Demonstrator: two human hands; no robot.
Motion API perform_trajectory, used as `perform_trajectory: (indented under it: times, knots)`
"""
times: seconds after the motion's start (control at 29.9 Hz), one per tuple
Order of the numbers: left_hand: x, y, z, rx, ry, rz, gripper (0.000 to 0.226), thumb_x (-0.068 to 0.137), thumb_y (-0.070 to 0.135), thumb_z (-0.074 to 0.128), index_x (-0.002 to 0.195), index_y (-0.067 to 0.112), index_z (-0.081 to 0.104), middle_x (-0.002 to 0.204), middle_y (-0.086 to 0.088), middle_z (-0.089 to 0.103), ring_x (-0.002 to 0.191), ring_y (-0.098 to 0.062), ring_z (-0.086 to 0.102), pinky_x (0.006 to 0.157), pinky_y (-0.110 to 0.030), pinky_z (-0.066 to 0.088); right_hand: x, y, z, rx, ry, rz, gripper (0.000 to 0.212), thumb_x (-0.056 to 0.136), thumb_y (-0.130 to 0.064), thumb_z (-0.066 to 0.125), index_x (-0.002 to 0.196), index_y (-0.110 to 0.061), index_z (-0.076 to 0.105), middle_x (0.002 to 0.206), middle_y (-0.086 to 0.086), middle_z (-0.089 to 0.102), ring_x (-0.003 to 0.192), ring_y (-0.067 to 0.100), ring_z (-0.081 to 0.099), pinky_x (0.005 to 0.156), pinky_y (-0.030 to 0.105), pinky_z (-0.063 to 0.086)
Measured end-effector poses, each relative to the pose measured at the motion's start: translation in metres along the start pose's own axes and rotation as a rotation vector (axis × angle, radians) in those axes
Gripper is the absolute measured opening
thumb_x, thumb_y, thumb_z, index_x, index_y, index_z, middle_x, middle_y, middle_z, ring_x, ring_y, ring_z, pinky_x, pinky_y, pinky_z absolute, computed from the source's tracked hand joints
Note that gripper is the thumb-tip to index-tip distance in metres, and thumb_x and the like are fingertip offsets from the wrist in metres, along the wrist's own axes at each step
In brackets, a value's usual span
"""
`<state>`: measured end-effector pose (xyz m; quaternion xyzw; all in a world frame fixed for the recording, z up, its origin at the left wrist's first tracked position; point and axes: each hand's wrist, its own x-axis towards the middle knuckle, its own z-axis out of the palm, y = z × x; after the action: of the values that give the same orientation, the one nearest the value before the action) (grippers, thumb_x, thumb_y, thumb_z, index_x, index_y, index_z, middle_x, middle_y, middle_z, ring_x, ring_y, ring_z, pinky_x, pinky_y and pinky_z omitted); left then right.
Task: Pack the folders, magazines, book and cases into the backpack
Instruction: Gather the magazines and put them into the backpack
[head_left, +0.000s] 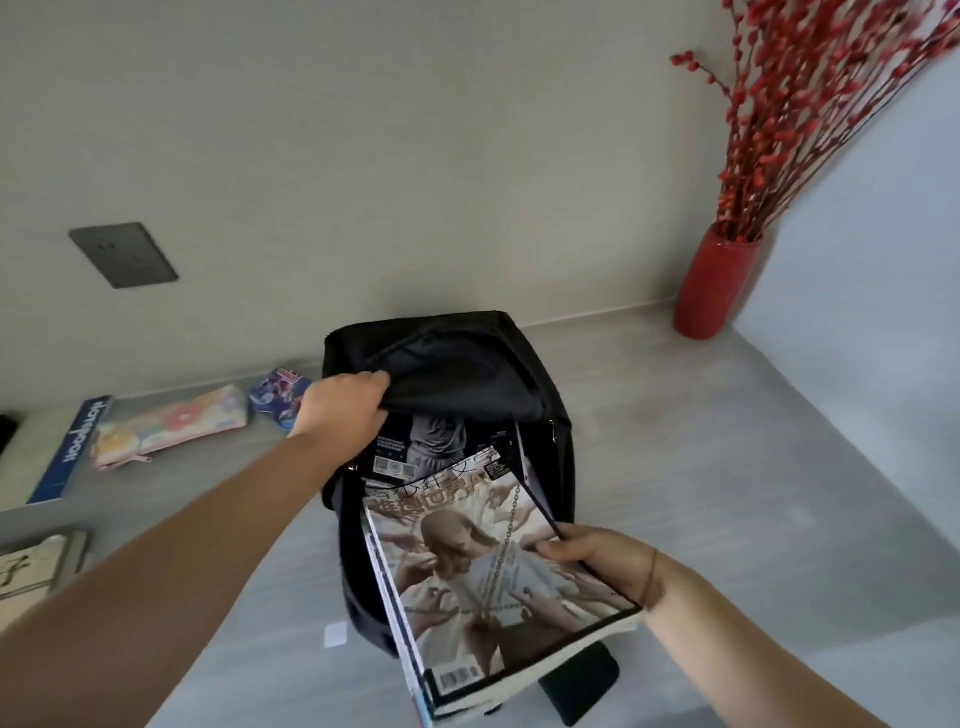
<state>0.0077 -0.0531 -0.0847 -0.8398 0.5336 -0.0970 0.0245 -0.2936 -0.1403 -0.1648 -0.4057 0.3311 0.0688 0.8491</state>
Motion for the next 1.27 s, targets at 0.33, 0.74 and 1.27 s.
perform_trajectory:
  times: [0.33,0.74,1.27]
  knots:
    - [-0.005,-0.011,0.0,-0.004,-0.015,0.063,0.02,0.087,0.024,0.053,0.105,0.018,0.055,0.099,-0.004,0.067,0.09,-0.028,0.065,0.059,-0.031,0.038,0.006,-0.031,-0.017,0.068,-0.144,-0.02,0.047,0.088,-0.004,0.05,0.132,0.011,0.041,0.123,0.032,0.053,0.098,0.037,0.064,0.087,0.043,0.054]
    - [-0.009,-0.013,0.016,-0.071,-0.051,0.084,0.021,0.086,0.026,0.055,0.105,0.018,0.057,0.099,-0.002,0.065,0.089,-0.025,0.063,0.064,-0.033,0.045,0.073,-0.063,0.039,-0.481,0.595,-0.12,0.037,0.091,-0.028,0.058,0.124,-0.012,0.056,0.12,0.015,0.06,0.112,0.025,0.057,0.084,0.029,0.051]
    - [-0.024,-0.005,0.031,-0.172,-0.117,0.015,0.034,0.092,0.026,0.047,0.124,0.02,0.054,0.121,-0.002,0.06,0.11,-0.023,0.055,0.083,-0.037,0.05,0.101,-0.072,0.066,-0.902,0.863,-0.096,0.048,0.089,-0.031,0.061,0.128,-0.007,0.048,0.127,0.016,0.053,0.116,0.033,0.056,0.094,0.038,0.051]
